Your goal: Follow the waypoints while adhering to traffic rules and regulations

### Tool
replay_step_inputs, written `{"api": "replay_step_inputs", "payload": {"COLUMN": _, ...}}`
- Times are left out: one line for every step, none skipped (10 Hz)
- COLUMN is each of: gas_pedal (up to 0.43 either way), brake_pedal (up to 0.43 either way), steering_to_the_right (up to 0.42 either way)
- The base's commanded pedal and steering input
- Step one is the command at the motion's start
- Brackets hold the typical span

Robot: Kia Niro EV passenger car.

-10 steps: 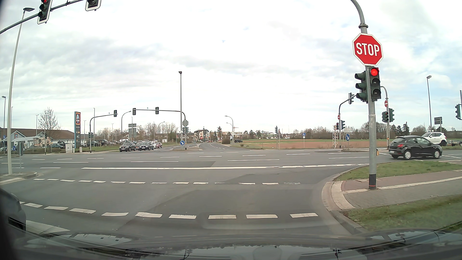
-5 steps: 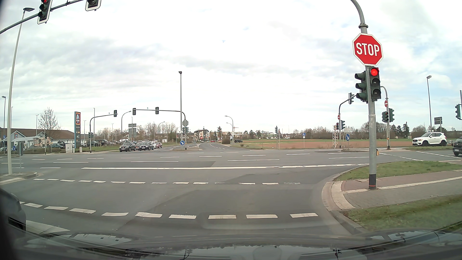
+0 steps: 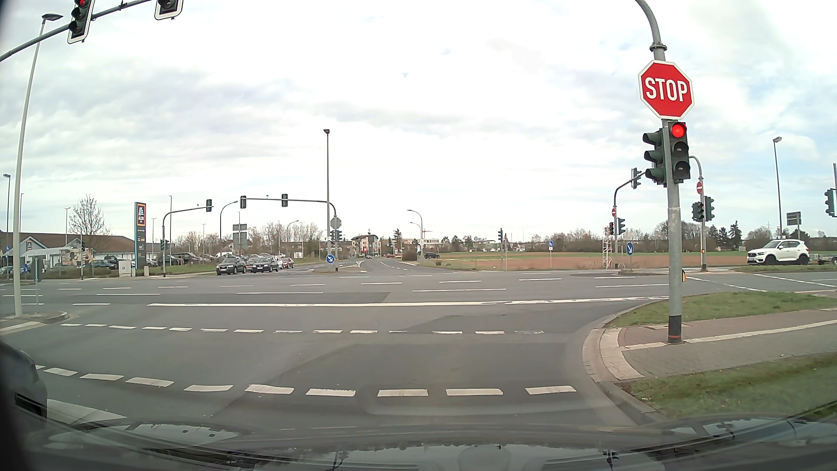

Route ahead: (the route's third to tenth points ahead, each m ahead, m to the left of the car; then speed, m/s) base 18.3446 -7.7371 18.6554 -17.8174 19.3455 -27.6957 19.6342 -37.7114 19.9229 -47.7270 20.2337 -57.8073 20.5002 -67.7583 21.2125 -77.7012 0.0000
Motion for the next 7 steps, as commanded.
{"api": "replay_step_inputs", "payload": {"gas_pedal": 0.0, "brake_pedal": 0.287, "steering_to_the_right": -0.001}}
{"api": "replay_step_inputs", "payload": {"gas_pedal": 0.0, "brake_pedal": 0.287, "steering_to_the_right": -0.001}}
{"api": "replay_step_inputs", "payload": {"gas_pedal": 0.0, "brake_pedal": 0.293, "steering_to_the_right": -0.001}}
{"api": "replay_step_inputs", "payload": {"gas_pedal": 0.0, "brake_pedal": 0.293, "steering_to_the_right": -0.001}}
{"api": "replay_step_inputs", "payload": {"gas_pedal": 0.0, "brake_pedal": 0.287, "steering_to_the_right": -0.001}}
{"api": "replay_step_inputs", "payload": {"gas_pedal": 0.0, "brake_pedal": 0.293, "steering_to_the_right": -0.001}}
{"api": "replay_step_inputs", "payload": {"gas_pedal": 0.0, "brake_pedal": 0.287, "steering_to_the_right": -0.001}}
